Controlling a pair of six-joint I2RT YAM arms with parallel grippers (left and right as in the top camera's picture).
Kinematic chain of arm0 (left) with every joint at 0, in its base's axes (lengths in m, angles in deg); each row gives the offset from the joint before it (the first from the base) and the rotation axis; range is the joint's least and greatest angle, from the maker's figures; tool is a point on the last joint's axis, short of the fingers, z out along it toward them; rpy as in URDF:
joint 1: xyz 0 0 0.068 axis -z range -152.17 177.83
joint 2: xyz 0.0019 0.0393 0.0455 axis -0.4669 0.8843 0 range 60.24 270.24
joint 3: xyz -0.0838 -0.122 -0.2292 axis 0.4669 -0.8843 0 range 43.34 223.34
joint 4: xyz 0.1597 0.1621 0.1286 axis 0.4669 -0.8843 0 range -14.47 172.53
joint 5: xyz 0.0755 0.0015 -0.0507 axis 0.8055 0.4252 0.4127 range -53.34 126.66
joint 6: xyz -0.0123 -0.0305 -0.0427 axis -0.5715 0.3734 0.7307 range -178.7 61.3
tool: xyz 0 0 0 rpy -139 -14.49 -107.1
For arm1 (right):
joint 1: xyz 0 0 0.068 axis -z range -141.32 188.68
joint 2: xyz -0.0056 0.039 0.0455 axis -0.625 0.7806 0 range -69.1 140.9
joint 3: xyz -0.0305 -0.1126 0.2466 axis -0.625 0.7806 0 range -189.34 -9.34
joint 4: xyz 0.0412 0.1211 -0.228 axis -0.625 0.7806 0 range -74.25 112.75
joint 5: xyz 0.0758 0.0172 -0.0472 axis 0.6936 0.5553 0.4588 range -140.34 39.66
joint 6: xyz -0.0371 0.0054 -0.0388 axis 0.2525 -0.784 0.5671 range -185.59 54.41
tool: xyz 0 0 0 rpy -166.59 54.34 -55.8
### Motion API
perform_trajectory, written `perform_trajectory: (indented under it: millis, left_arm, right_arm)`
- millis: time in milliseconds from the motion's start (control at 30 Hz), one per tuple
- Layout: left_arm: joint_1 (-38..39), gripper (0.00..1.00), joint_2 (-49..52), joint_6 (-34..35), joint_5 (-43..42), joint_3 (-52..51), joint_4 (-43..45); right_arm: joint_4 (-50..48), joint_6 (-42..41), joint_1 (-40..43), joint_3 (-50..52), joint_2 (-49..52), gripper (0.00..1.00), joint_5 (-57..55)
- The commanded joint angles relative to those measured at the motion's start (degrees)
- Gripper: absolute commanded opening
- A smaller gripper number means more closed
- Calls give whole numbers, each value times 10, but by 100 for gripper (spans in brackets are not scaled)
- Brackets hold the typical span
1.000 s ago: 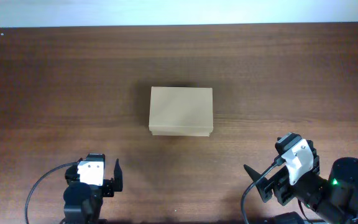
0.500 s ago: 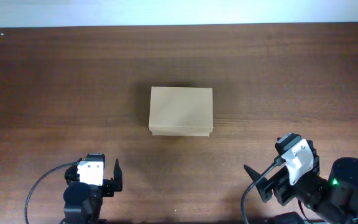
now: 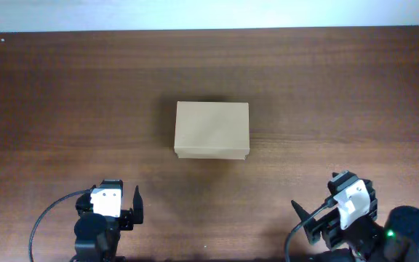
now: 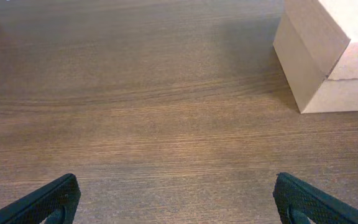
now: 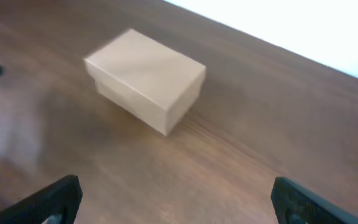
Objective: Pack container
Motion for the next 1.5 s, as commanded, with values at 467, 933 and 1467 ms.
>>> perform_trajectory:
  millis: [467,933,1467]
  left_arm:
    - [-4,100,-8,5,9,-6,3]
    - [-4,100,-8,5,9,-6,3]
    - [-4,100,-8,5,9,-6,3]
  right_arm:
    - [-131,-63,97,282,-186,99,-24]
    - [-136,-97,98,366,-226,99,-52]
    - [-140,-97,98,404,-226,99,-50]
